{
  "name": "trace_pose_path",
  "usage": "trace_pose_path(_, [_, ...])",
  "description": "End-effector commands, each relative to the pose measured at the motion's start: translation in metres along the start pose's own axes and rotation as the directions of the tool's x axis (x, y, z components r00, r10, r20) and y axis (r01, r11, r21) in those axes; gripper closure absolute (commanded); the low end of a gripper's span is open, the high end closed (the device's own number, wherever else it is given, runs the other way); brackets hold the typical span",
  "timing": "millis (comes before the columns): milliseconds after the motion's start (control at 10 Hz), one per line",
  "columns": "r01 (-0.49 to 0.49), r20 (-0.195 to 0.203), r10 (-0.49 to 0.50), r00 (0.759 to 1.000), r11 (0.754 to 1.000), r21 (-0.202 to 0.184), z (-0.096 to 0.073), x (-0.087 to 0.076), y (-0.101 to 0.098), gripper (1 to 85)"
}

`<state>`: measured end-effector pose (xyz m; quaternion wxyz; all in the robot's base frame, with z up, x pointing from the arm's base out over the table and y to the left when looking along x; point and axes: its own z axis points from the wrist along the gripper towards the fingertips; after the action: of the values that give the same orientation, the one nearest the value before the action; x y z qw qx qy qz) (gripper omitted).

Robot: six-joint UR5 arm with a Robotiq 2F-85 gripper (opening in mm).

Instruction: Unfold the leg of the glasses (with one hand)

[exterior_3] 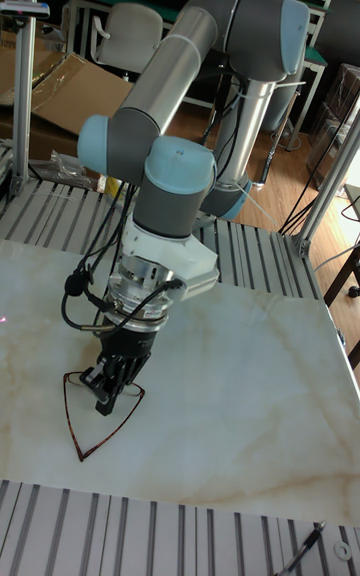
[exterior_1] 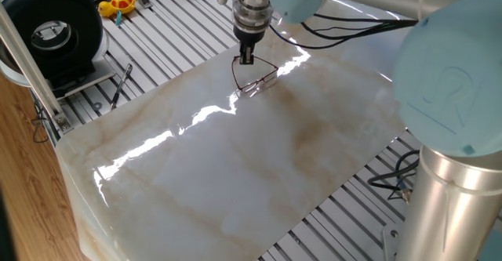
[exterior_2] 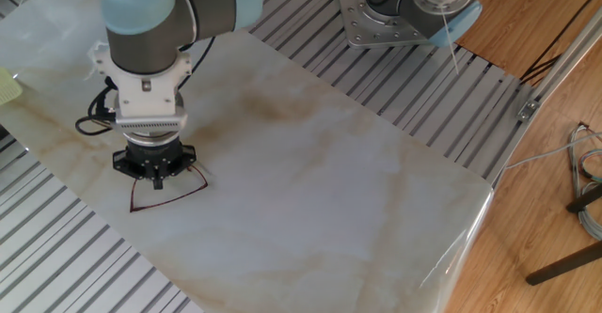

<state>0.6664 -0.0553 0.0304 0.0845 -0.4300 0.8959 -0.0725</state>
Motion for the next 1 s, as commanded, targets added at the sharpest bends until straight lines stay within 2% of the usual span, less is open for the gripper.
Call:
trace_pose_path(0, [-0.019, 0.018, 0.019, 1.0, 1.0, 0.003, 0.006, -0.012, 0.006, 84.3])
trace_pose_path(300, [-0.014, 0.028, 0.014, 0.999, 1.0, -0.01, 0.008, -0.016, 0.012, 84.3])
trace_pose_path(600, [-0.005, 0.039, 0.005, 0.999, 1.0, -0.006, 0.011, -0.02, 0.016, 84.3])
trace_pose_path(900, [-0.009, 0.039, 0.01, 0.999, 1.0, -0.02, 0.008, -0.021, 0.02, 84.3])
